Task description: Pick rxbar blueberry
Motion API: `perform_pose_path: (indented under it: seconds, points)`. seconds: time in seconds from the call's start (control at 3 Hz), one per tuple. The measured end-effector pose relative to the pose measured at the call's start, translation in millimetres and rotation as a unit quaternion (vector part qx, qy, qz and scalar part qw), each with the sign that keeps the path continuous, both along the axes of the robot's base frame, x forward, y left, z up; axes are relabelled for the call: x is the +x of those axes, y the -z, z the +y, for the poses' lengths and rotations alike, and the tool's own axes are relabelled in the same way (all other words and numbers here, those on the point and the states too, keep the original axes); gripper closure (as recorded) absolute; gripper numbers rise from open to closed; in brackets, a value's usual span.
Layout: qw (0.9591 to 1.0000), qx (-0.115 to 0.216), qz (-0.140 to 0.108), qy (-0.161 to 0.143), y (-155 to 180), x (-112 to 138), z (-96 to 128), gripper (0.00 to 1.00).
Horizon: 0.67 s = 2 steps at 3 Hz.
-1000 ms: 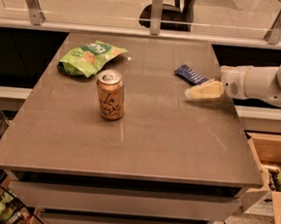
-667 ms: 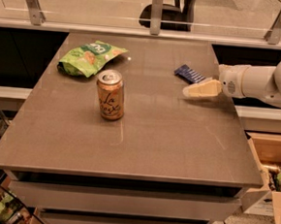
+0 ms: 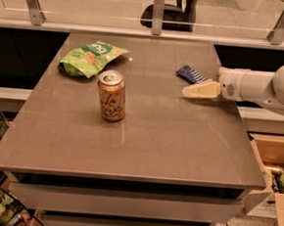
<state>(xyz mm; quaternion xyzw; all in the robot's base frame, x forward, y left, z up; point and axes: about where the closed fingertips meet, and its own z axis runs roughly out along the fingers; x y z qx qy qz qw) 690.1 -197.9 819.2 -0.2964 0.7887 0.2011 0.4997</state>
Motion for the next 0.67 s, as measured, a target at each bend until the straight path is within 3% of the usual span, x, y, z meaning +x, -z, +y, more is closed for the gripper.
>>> perform_pose_path:
  seconds: [0.67]
  points:
    - [0.9995, 0.024, -0.005, 0.022, 9.9, -0.4, -6.1, 0.00]
